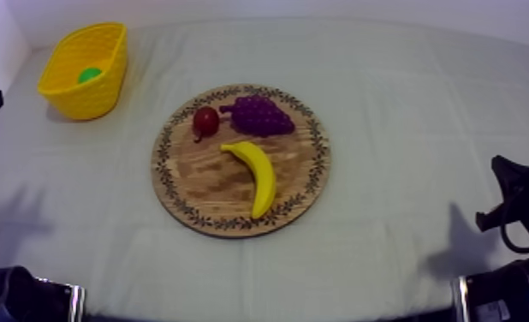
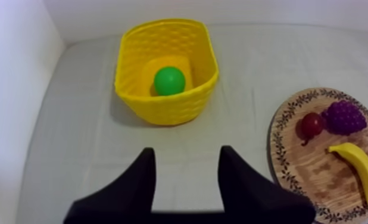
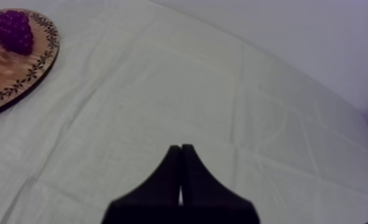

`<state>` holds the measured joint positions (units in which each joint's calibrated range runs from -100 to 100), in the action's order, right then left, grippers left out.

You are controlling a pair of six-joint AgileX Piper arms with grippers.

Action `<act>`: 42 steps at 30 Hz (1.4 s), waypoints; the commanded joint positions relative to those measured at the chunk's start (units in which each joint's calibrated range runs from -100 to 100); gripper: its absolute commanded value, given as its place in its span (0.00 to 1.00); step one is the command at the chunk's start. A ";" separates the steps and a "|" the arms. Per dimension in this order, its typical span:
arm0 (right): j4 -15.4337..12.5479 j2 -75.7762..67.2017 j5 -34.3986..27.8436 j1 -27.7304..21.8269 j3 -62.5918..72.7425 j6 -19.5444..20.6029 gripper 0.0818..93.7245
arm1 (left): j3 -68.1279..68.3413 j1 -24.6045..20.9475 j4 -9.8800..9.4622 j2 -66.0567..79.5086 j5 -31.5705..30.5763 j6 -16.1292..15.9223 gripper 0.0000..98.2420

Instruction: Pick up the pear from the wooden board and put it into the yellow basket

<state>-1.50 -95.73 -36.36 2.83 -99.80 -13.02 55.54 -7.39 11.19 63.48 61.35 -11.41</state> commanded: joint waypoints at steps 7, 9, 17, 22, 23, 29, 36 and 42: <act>0.01 -0.03 -0.02 0.00 0.02 0.01 0.00 | 16.24 0.59 0.59 14.31 -11.65 -0.17 0.19; 0.01 -0.03 -0.02 0.00 0.02 0.01 0.00 | 19.67 0.66 0.73 16.45 -14.46 -0.33 0.15; 0.01 -0.03 -0.02 0.00 0.02 0.01 0.00 | 31.98 0.69 -1.43 23.19 -22.14 3.09 0.01; 0.01 -0.03 -0.02 0.00 0.02 0.01 0.00 | 38.47 0.73 -2.79 26.54 -24.52 5.95 0.00; 0.01 -0.03 -0.02 0.00 0.02 0.01 0.00 | 39.36 0.81 -3.50 27.39 -24.53 6.83 0.00; 0.01 -0.03 -0.02 0.00 0.02 0.03 0.00 | 40.29 1.70 -8.41 33.39 -20.22 12.02 0.00; 0.01 -0.03 -0.02 0.00 0.02 0.03 0.00 | 40.13 3.71 -10.97 36.10 -17.07 14.37 0.00; 0.01 -0.03 -0.02 0.00 0.02 0.02 0.00 | 43.26 4.49 -12.72 36.32 -26.74 17.15 0.00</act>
<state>-1.50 -95.73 -36.36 2.83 -99.80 -13.00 98.28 -2.91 -1.46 99.77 39.71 4.74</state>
